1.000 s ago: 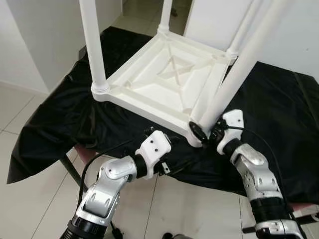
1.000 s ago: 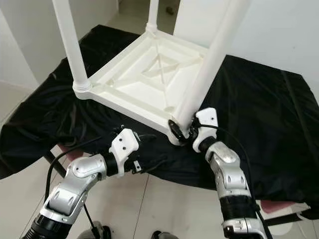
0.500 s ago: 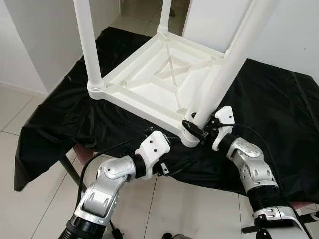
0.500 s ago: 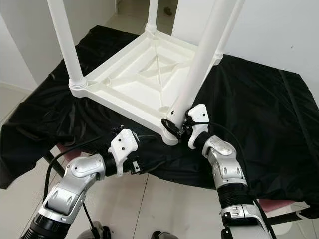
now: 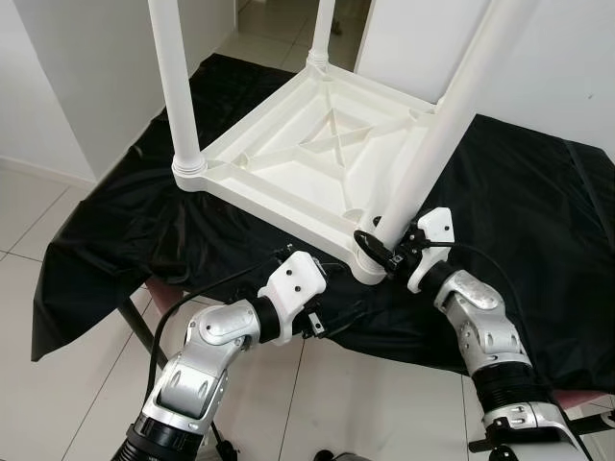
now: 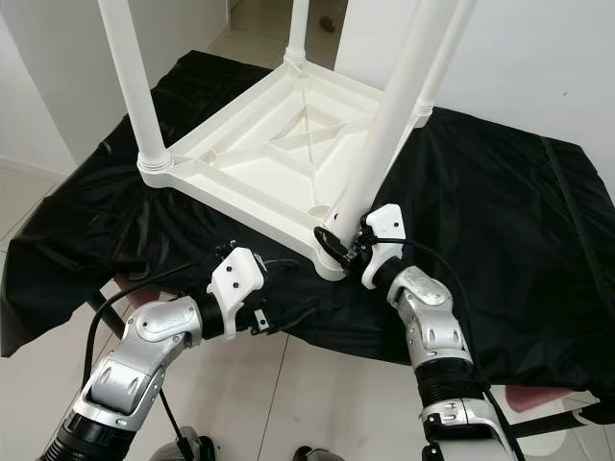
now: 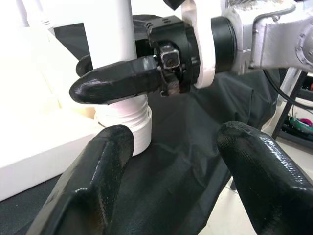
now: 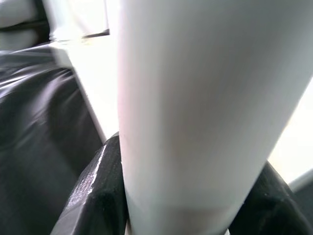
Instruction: Building children table
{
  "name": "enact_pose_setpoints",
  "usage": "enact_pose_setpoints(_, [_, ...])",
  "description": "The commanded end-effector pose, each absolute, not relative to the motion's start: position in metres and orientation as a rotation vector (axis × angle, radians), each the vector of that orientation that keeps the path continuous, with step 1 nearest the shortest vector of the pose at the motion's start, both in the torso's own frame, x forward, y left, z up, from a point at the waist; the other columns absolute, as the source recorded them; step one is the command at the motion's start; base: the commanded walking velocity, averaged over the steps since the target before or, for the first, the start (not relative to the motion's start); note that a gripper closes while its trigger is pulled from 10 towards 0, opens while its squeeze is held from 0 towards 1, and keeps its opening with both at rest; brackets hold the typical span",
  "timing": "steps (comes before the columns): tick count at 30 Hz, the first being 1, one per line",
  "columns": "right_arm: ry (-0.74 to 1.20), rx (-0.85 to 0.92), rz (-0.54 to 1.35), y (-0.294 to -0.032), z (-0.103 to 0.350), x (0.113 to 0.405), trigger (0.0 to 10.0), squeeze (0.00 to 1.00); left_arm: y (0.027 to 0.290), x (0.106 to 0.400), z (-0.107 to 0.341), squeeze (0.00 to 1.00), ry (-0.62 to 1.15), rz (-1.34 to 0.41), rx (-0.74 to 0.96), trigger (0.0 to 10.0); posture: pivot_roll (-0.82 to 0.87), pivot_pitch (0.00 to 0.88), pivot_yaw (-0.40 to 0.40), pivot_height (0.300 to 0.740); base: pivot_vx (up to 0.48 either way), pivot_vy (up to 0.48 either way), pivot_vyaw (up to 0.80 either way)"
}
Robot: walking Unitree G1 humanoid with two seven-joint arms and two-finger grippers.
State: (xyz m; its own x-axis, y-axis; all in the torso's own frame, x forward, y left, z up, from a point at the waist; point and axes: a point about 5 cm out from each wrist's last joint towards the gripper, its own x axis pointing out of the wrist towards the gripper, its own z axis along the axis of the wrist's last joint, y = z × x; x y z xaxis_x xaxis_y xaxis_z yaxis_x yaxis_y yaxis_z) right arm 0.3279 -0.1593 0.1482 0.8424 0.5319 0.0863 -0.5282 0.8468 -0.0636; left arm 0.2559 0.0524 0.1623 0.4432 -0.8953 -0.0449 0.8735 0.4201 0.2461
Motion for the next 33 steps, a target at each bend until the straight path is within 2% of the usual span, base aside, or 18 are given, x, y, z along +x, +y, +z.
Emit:
enact_pose_setpoints(1, [-0.019,-0.012,0.42,-0.169,0.13,0.324,0.0,0.0,0.049,0.256,0.163,0.0,-0.108,-1.065,0.24,10.0,0.1,0.129,-0.065,0.74,0.0,0.0,0.0])
enact_pose_setpoints(2, [-0.027,0.002,0.355,-0.165,0.13,0.321,0.0,0.0,0.048,0.256,0.163,0.0,-0.107,-1.066,0.239,10.0,0.1,0.129,-0.064,0.74,0.0,0.0,0.0])
enact_pose_setpoints(5, [-0.026,0.02,0.316,-0.163,0.129,0.319,0.0,0.0,0.048,0.256,0.163,0.0,-0.107,-1.068,0.238,10.0,0.09,0.131,-0.065,0.74,0.0,0.0,0.0])
enact_pose_setpoints(6, [-0.015,0.044,0.217,-0.16,0.126,0.317,0.0,0.0,0.047,0.256,0.163,0.0,-0.107,-1.071,0.235,10.0,0.09,0.131,-0.064,0.74,0.0,0.0,0.0])
enact_pose_setpoints(7, [-0.015,0.044,0.217,-0.16,0.126,0.317,0.0,0.0,0.047,0.256,0.163,0.0,-0.107,-1.071,0.235,10.0,0.09,0.131,-0.064,0.74,0.0,0.0,0.0])
enact_pose_setpoints(11, [-0.006,0.031,0.0,-0.153,0.123,0.312,0.0,0.0,0.046,0.256,0.163,0.0,-0.107,-1.077,0.232,10.0,0.08,0.13,-0.065,0.74,0.0,0.0,0.0])
enact_pose_setpoints(14, [-0.006,0.031,0.0,-0.153,0.123,0.312,0.0,0.0,0.046,0.256,0.163,0.0,-0.107,-1.077,0.232,10.0,0.08,0.13,-0.065,0.74,0.0,0.0,0.0])
enact_pose_setpoints(18, [0.043,0.079,-0.087,-0.129,0.119,0.303,0.0,0.0,0.044,0.257,0.163,0.0,-0.113,-1.075,0.228,10.0,0.08,0.125,-0.078,0.74,0.0,0.0,0.0])
enact_pose_setpoints(21, [0.047,0.094,-0.085,-0.123,0.12,0.3,0.0,0.0,0.043,0.257,0.163,0.0,-0.115,-1.073,0.227,10.0,0.08,0.123,-0.077,0.74,0.0,0.0,0.0])
enact_pose_setpoints(25, [0.027,0.074,-0.08,-0.132,0.126,0.302,0.0,0.0,0.041,0.256,0.163,0.0,-0.117,-1.076,0.223,10.0,0.08,0.123,-0.083,0.74,0.0,0.0,0.0])
enact_pose_setpoints(26, [0.022,0.067,-0.085,-0.136,0.127,0.304,10.0,0.0,0.041,0.257,0.163,0.0,-0.119,-1.073,0.221,10.0,0.08,0.123,-0.086,0.74,0.0,0.0,0.0])
enact_pose_setpoints(29, [0.019,0.064,-0.092,-0.138,0.128,0.304,10.0,0.0,0.042,0.257,0.163,0.0,-0.12,-1.071,0.221,10.0,0.08,0.123,-0.086,0.74,0.0,0.0,0.0])
enact_pose_setpoints(30, [0.008,0.068,-0.088,-0.142,0.13,0.306,10.0,1.0,0.042,0.258,0.163,0.0,-0.121,-1.067,0.22,10.0,0.08,0.122,-0.092,0.74,0.0,0.0,0.0])
enact_pose_setpoints(33, [-0.008,0.076,-0.077,-0.146,0.133,0.308,10.0,1.0,0.042,0.258,0.163,0.0,-0.121,-1.062,0.219,10.0,0.08,0.122,-0.093,0.74,0.0,0.0,0.0])
